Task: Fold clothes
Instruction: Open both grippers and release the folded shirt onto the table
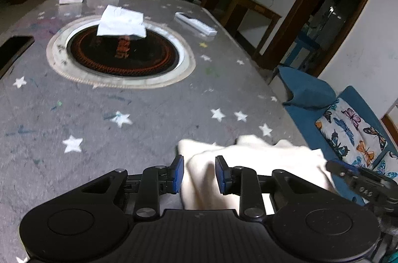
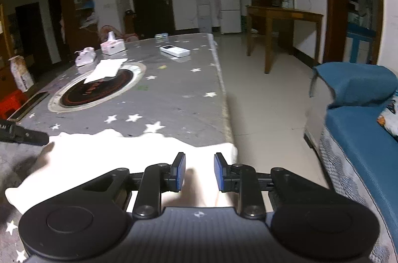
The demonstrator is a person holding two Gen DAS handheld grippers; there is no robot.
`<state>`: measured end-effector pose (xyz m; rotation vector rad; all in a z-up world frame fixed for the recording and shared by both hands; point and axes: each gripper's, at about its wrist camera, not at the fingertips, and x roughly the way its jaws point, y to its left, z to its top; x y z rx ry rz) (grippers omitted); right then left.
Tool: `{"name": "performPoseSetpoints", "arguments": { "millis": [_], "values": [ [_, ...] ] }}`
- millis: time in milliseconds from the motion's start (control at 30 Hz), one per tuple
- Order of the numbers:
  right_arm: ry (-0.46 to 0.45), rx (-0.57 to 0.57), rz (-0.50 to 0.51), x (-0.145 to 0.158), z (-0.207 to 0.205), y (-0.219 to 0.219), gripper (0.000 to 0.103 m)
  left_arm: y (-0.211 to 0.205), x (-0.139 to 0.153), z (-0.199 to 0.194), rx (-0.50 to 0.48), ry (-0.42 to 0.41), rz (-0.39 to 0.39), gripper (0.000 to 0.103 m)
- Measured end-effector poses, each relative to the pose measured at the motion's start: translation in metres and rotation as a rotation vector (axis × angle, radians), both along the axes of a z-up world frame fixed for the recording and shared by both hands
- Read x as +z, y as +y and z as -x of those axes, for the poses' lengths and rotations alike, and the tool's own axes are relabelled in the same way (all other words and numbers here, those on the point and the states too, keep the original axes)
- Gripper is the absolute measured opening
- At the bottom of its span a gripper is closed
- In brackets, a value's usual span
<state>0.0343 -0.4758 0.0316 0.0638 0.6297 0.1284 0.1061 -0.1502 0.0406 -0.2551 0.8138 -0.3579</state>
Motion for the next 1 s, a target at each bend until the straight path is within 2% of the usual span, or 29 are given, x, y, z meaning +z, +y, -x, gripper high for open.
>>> {"name": "performPoseSetpoints", "arguments": {
  "millis": [167, 467, 533, 567, 667, 767, 933, 1000],
  "values": [
    [0.009, 0.035, -0.005, -0.002, -0.017, 0.014, 0.024, -0.016, -0.002, -0.007, -0.041, -0.008, -0.005, 0.024],
    [0.040, 0.045, 0.065, -0.016, -0.036, 0.030, 0.026, -0.026, -0.018, -0.020, -0.051, 0.010, -0.054, 0.027],
    [0.033, 0.048, 0.069, -0.014, -0.032, 0.031, 0.033, -0.024, -0.015, -0.014, -0.054, 0.002, -0.050, 0.028],
    [0.029, 0.051, 0.067, -0.012, -0.030, 0.032, 0.040, -0.023, -0.014, -0.011, -0.055, -0.002, -0.048, 0.030],
    [0.015, 0.061, 0.067, -0.006, -0.018, 0.034, 0.045, -0.020, -0.010, 0.002, -0.059, -0.016, -0.041, 0.036],
    [0.004, 0.072, 0.059, -0.001, -0.002, 0.039, 0.058, -0.019, -0.005, 0.021, -0.072, -0.032, -0.045, 0.044],
    [-0.005, 0.103, 0.080, -0.001, 0.026, 0.052, 0.064, -0.022, -0.005, 0.056, -0.117, -0.070, -0.083, 0.049],
    [-0.008, 0.118, 0.097, -0.003, 0.036, 0.058, 0.073, -0.024, -0.008, 0.067, -0.129, -0.077, -0.110, 0.049]
  ]
}}
